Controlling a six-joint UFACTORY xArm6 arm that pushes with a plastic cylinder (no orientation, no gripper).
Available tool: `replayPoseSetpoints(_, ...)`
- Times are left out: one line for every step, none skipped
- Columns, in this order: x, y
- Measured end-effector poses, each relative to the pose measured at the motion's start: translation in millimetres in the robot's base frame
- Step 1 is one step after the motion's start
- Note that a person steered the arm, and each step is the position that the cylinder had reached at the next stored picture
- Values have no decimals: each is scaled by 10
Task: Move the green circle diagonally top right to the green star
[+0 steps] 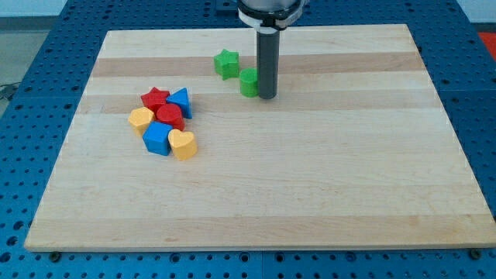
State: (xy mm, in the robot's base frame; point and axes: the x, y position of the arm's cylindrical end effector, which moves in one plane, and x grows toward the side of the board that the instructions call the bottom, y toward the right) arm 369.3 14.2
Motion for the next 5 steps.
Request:
replayPoseSetpoints(444, -21)
replayPoseSetpoints(459, -280)
replayPoseSetpoints(-249, -302)
replayPoseSetpoints(-362, -302)
replayPoseSetpoints(-362, -302)
